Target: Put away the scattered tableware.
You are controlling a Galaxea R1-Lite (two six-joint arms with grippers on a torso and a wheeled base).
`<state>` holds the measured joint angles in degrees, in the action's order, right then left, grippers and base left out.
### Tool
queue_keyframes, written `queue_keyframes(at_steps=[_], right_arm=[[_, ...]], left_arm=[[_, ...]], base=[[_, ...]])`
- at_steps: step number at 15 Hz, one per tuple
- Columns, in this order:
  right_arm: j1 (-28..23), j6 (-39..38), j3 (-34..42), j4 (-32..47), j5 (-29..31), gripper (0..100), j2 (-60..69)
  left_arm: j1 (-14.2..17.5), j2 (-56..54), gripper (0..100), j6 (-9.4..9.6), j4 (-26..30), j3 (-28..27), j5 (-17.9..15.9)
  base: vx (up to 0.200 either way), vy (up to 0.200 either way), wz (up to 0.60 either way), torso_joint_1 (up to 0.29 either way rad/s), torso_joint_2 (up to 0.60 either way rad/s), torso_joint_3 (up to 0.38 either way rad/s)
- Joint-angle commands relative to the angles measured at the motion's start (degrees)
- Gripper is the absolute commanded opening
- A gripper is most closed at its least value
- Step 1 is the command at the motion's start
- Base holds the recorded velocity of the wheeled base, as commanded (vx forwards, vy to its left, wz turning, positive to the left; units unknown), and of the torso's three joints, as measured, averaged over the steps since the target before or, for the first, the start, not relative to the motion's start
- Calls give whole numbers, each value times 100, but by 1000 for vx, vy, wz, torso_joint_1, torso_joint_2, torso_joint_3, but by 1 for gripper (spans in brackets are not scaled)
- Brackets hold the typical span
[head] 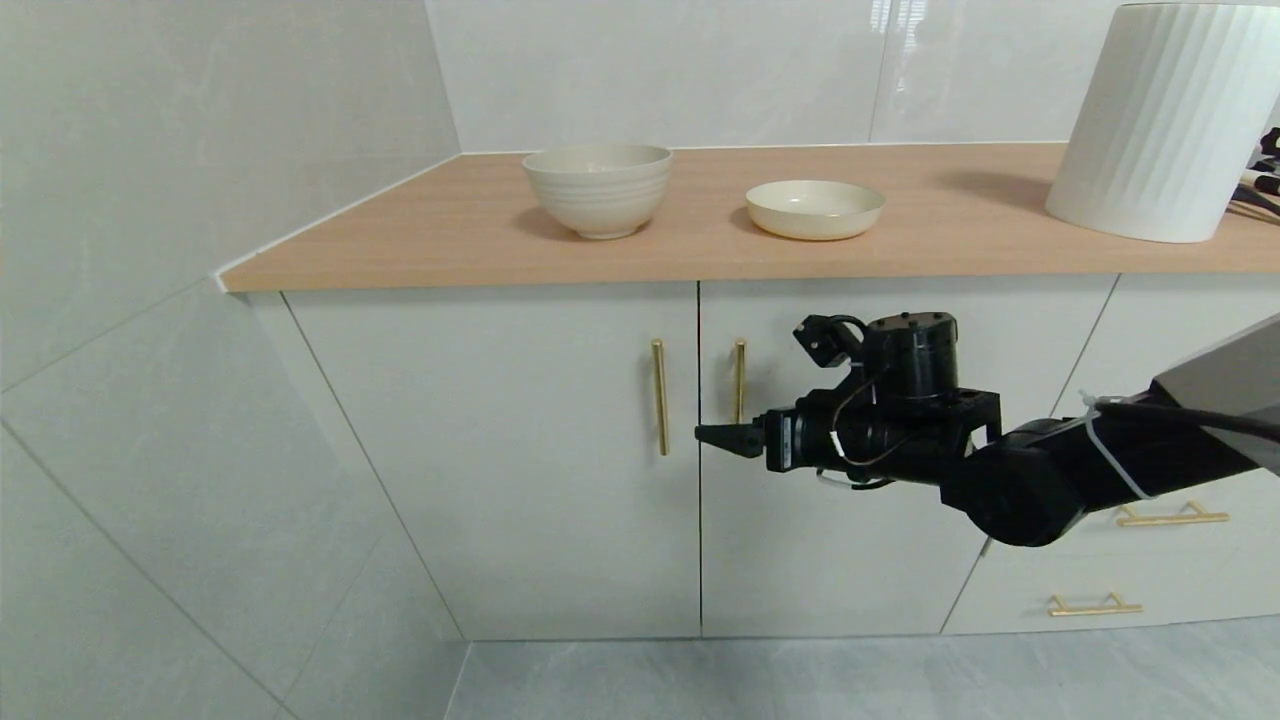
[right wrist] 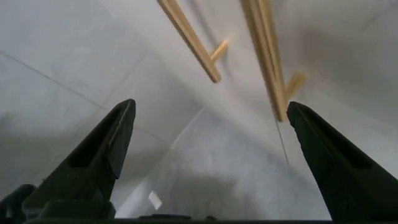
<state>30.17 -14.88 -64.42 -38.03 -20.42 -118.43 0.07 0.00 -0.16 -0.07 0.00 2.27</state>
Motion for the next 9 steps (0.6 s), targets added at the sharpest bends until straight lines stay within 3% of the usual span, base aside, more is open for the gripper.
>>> queue_keyframes(at_steps=[1, 9], right_arm=[[50, 82, 25, -231, 161, 100, -163], [182, 100, -27, -1074, 398, 100, -558]], left_arm=[[1, 0, 100, -2, -1, 0, 2], [1, 0, 100, -2, -1, 0, 2]], base=[[0, 0, 0, 0, 0, 0], [0, 0, 0, 0, 0, 0]])
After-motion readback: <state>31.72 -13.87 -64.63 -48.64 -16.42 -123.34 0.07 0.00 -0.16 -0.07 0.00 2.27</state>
